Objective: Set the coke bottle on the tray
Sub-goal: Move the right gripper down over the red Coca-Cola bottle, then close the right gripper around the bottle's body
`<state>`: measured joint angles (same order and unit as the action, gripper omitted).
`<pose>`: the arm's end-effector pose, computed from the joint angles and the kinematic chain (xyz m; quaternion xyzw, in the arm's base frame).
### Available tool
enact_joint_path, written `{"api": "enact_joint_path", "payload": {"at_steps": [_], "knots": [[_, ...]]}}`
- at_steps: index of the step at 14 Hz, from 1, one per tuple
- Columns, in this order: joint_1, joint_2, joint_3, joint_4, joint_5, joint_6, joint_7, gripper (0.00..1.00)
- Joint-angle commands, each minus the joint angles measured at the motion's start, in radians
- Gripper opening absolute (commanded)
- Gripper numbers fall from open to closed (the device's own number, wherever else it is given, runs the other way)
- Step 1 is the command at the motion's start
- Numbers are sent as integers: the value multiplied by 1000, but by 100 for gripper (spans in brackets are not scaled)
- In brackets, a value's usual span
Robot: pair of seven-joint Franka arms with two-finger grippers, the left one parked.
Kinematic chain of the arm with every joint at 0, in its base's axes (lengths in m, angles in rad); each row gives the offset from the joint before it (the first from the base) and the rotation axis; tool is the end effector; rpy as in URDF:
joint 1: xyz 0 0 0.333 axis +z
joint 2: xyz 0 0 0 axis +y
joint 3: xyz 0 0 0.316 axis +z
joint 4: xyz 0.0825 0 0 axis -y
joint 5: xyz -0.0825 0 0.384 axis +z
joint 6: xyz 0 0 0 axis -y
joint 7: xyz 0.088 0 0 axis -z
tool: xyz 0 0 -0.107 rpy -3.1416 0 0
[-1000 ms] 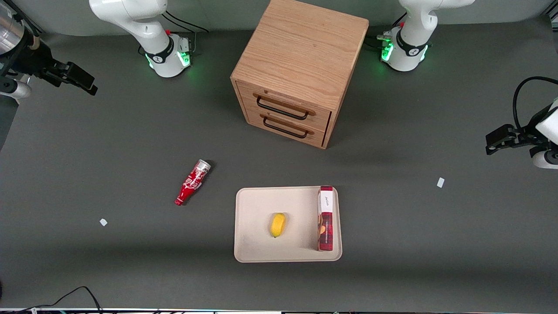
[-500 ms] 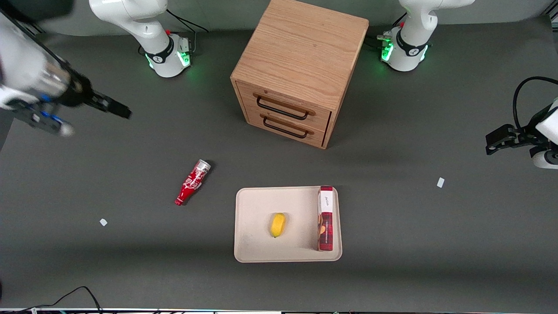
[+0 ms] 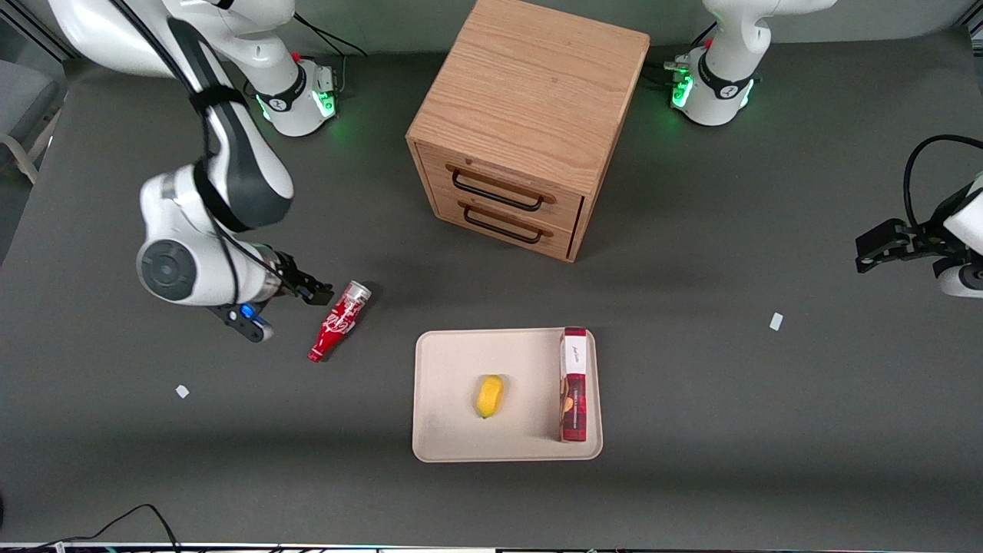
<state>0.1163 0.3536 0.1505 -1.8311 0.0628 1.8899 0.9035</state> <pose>0.5803 0.1583 0.3217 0.9335 -0.3233 -0.1510 0.0348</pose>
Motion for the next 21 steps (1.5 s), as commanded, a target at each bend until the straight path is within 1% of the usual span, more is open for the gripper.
{"api": "enact_joint_path", "payload": {"at_steps": [1, 3, 4, 10, 11, 12, 13, 18, 20, 21], "knots": [[0, 31, 1, -126, -40, 212, 73, 100], [2, 96, 3, -128, -83, 311, 113, 100], [3, 114, 3, -128, -93, 345, 130, 100], [6, 198, 1, -129, -93, 483, 138, 100], [6, 212, 1, -140, -97, 515, 137, 84], [5, 217, 1, -140, -104, 520, 137, 15], [6, 212, 3, -140, -106, 518, 130, 0], [5, 174, 21, -111, -136, 454, 104, 0], [6, 119, 24, -77, -136, 361, 59, 0], [5, 79, 24, -48, -136, 303, 5, 0]]}}
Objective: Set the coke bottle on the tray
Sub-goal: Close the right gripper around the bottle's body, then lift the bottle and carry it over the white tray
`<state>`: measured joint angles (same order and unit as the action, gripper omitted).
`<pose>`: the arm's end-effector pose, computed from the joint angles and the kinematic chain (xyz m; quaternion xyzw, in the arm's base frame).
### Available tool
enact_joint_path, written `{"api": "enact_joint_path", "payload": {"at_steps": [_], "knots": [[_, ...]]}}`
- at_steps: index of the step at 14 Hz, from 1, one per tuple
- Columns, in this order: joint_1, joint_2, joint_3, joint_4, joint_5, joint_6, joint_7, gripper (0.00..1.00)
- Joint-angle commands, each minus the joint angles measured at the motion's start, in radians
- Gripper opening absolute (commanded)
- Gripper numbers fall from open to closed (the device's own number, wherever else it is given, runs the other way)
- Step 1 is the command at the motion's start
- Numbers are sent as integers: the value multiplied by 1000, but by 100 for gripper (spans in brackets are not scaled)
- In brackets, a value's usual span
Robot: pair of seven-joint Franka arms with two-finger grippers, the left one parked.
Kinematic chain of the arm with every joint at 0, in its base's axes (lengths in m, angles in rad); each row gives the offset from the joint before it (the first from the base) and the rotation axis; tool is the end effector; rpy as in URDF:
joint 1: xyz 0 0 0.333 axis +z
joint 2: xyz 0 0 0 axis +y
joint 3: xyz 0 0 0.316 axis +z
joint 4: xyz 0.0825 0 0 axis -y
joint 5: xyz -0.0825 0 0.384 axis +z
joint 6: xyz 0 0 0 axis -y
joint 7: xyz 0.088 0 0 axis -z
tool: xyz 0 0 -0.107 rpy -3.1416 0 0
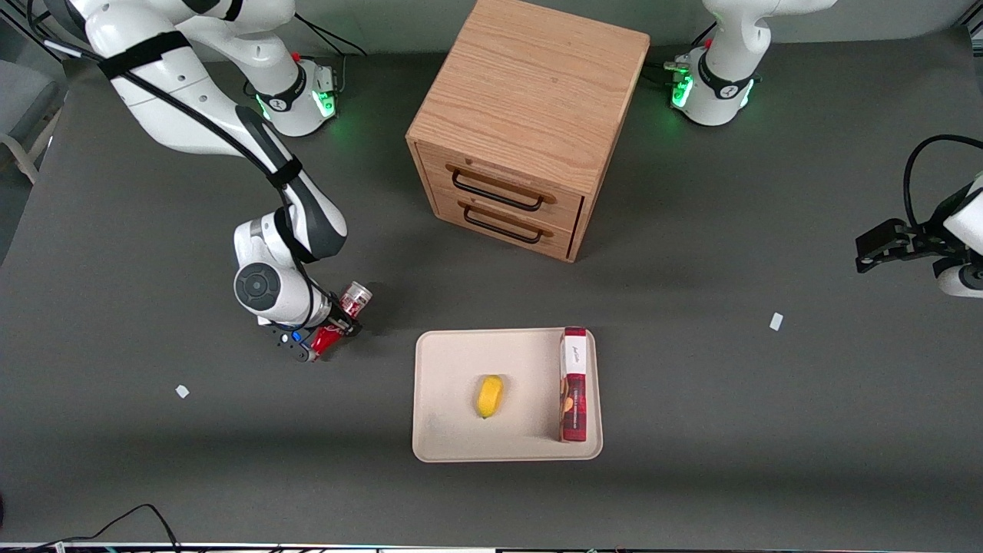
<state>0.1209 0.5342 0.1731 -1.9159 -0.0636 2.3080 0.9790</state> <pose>0.5883 0.1733 0.2058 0.9442 -0.3218 -0.0667 0.0213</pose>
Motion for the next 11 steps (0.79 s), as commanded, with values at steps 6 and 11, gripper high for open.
{"api": "enact_joint_path", "payload": {"at_steps": [6, 11], "knots": [[11, -85, 69, 540, -5, -482, -302, 0], [39, 258, 224, 888, -5, -436, -359, 0]]}}
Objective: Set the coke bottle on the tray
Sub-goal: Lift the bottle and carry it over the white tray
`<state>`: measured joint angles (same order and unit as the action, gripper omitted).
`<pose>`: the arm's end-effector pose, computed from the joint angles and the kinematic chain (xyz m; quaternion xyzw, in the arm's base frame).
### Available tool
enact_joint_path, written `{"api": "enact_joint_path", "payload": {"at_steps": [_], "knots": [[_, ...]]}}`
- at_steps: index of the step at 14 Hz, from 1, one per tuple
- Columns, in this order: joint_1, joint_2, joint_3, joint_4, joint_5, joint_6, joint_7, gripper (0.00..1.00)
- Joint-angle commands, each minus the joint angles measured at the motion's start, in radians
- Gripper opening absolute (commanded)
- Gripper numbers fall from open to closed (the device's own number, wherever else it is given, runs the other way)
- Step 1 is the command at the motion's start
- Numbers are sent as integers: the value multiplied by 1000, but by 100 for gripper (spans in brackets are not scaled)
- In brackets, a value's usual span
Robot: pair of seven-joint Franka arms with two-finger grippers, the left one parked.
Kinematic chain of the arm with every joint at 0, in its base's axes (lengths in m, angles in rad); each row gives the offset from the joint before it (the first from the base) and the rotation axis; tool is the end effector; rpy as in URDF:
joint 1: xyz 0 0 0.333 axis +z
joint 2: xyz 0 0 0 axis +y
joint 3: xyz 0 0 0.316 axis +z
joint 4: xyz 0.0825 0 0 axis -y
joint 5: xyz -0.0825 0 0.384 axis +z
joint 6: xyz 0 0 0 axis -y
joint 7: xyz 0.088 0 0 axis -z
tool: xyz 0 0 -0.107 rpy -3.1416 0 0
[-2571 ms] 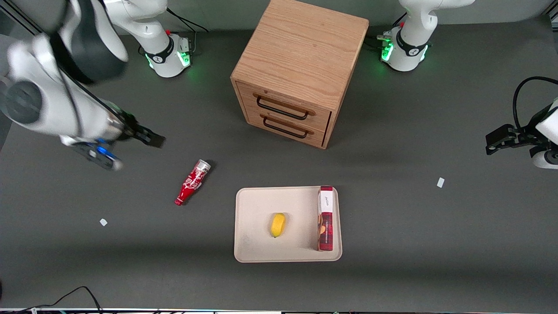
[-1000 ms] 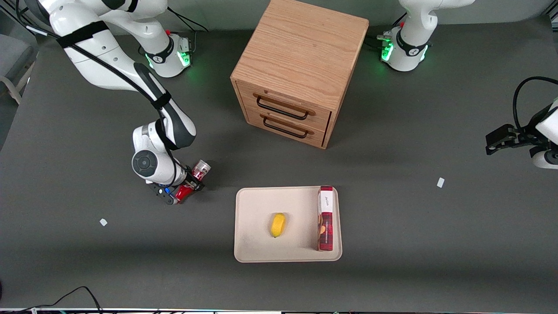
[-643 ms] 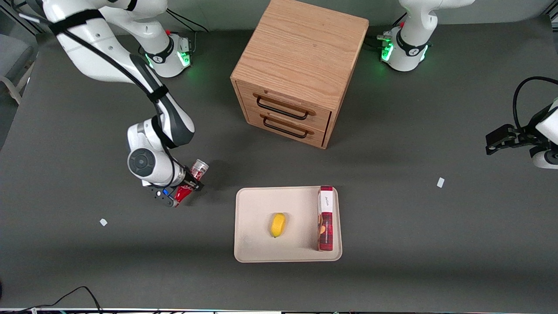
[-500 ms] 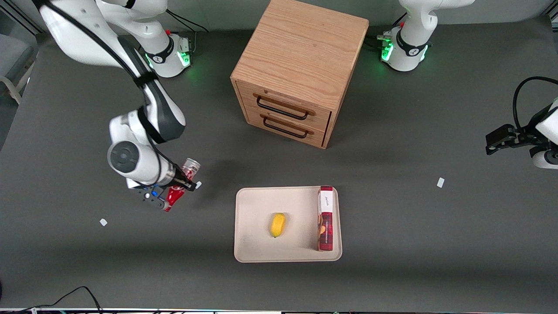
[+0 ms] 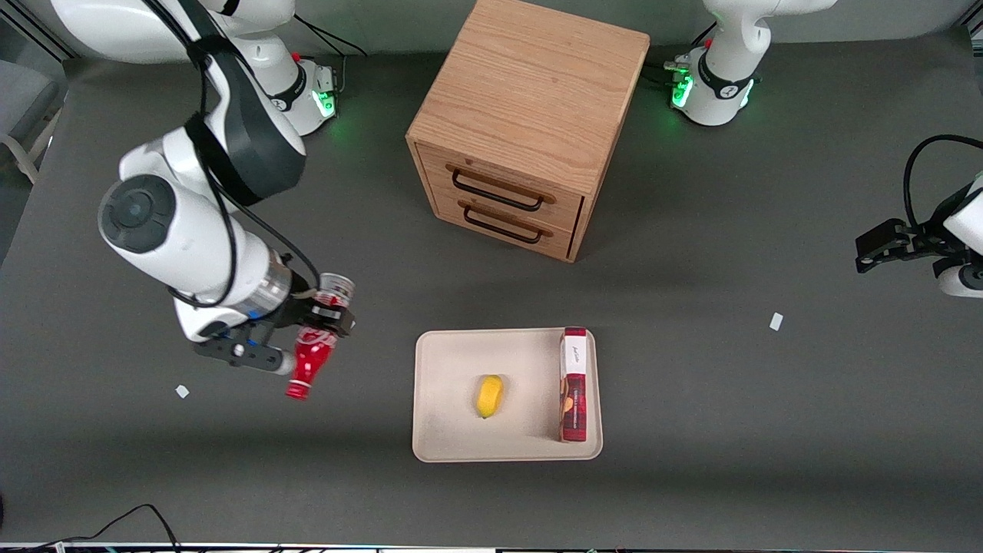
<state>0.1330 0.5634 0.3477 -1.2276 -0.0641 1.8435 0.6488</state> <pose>0.6680 0.2736 0.4673 -0.9918 0.1050 -0.0038 0.0724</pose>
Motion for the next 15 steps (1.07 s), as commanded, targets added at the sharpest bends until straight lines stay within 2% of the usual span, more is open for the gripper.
{"api": "enact_joint_path", "payload": {"at_steps": [1, 5, 10, 11, 12, 15], "knots": [[33, 284, 57, 198, -5, 108, -28, 0], [63, 472, 57, 197, -8, 311, -15, 0], [76, 550, 51, 188, -10, 393, 40, 0], [76, 555, 51, 180, -10, 417, 46, 38], [77, 555, 47, 165, -14, 439, 45, 98], [76, 555, 47, 148, -65, 453, 48, 100]]}}
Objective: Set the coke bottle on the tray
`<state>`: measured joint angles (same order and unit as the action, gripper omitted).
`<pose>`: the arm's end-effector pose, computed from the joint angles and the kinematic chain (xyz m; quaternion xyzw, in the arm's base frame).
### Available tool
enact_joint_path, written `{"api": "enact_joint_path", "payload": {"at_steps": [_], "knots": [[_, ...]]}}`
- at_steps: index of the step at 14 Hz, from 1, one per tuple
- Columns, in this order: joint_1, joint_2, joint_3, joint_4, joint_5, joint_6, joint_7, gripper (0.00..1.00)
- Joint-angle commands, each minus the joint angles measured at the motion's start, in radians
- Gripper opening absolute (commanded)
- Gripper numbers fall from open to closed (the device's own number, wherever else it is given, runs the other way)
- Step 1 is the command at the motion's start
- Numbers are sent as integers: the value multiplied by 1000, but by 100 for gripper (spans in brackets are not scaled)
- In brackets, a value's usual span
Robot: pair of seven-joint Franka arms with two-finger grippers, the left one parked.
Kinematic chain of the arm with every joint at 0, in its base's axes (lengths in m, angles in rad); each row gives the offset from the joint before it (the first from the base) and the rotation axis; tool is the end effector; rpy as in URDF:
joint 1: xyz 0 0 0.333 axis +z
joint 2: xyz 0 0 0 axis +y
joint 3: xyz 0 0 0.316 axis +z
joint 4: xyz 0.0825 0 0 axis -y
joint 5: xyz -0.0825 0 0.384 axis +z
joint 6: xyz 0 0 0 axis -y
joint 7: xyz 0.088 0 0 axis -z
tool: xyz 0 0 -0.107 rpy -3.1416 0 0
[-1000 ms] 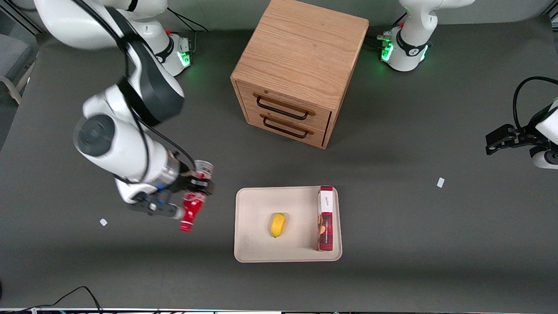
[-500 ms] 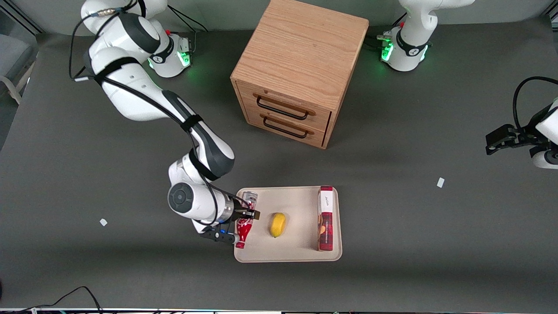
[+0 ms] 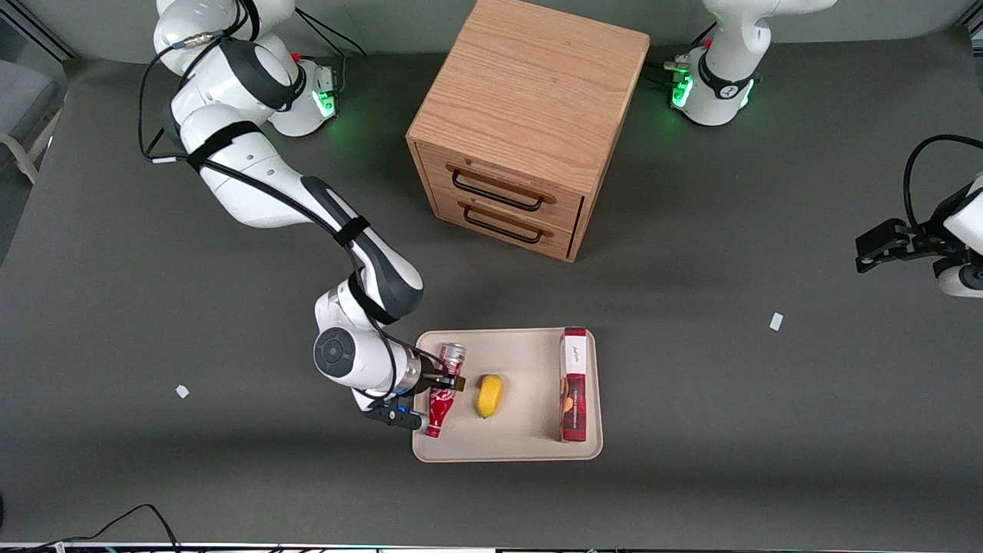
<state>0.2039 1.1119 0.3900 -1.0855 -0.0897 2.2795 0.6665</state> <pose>0.7040 0.3437 0.1753 -0.9810 0.1224 0.0164 0.1494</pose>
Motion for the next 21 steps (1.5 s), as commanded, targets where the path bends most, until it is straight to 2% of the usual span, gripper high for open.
{"api": "enact_joint_path", "payload": {"at_steps": [1, 8, 11, 14, 17, 19, 21], "knots": [[5, 6, 3, 4, -41, 17, 30, 100], [-7, -36, 3, 7, -56, -17, 22, 100], [-20, -228, 1, -5, -58, -229, 27, 100], [-87, -481, -2, -75, -65, -438, 16, 100], [-109, -688, -97, -77, -45, -676, 9, 100], [-120, -814, -169, -89, -7, -864, -91, 100], [-121, -959, -259, -179, 43, -932, -134, 100]]}}
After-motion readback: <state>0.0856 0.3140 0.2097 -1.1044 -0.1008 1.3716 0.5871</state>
